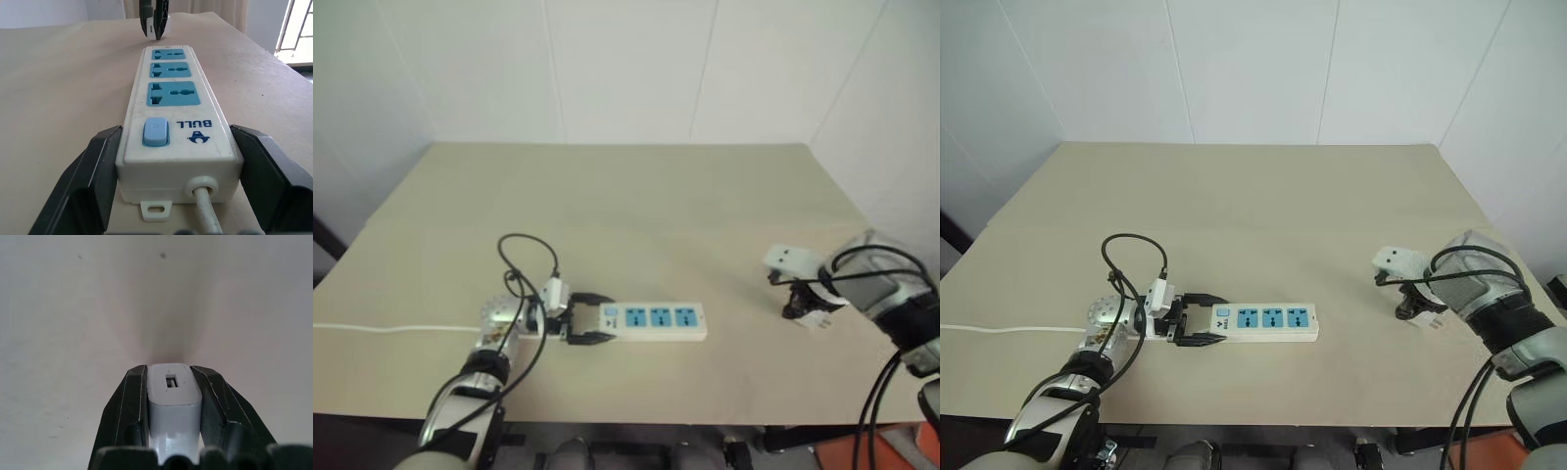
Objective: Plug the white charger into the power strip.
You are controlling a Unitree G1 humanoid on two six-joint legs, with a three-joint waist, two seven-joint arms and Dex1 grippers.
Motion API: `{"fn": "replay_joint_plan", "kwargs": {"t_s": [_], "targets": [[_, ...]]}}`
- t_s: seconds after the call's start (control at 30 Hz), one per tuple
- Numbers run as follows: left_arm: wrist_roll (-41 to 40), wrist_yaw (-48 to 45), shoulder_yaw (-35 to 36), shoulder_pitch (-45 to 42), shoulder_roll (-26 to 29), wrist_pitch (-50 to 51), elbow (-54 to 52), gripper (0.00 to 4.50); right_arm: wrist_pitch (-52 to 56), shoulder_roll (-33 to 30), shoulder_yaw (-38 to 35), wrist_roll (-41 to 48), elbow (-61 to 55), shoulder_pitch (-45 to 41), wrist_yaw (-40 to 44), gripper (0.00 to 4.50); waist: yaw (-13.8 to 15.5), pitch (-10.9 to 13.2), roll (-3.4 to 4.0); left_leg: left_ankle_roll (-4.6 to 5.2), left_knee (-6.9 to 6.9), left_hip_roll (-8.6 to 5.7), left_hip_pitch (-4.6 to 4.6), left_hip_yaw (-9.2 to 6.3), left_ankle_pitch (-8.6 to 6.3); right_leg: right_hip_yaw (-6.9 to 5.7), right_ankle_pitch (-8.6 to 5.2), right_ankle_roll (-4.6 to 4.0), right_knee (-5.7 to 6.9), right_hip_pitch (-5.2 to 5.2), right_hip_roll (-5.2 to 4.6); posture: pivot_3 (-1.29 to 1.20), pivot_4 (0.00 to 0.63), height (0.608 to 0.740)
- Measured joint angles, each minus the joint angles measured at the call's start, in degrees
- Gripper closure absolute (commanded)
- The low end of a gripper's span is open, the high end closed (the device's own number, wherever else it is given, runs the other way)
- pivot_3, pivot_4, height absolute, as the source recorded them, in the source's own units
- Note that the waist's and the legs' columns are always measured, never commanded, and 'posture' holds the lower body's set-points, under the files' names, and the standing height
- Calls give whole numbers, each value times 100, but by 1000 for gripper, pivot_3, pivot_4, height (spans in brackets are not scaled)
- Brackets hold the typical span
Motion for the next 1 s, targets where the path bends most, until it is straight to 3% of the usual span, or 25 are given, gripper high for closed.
{"fn": "replay_joint_plan", "kwargs": {"t_s": [0.13,0.27,0.5,0.63,1.0], "targets": [[-1,5,-12,6,16,10,-11,1283,88,153,-810,417,-806,-191,-7,3385,-6,-1,0,0,0,1,5,-2,0,-1,0,0,0,5,2,0,150,740],[-5,2,-97,15,45,29,-57,1283,-316,1375,-2702,1753,-1372,216,-341,3385,-9,-5,-11,0,-5,2,24,-12,0,-9,0,0,-6,37,6,0,150,740],[-27,0,-185,22,169,141,-112,1283,-1531,3121,-3879,3203,-1547,1460,-844,3385,-25,-5,-14,1,4,2,48,-16,0,-11,4,4,3,60,7,0,150,740],[-52,0,-291,23,204,214,-135,1283,-2649,3987,-3964,3648,-1165,1690,-735,3385,-83,-5,-12,0,3,4,76,-17,0,-10,3,5,3,87,9,0,150,740],[-125,-34,-378,19,295,444,-202,1283,-4846,4773,-3512,3658,815,1621,397,3385,-126,-4,-11,0,2,4,78,-17,0,-9,5,5,3,87,10,0,150,740]]}}
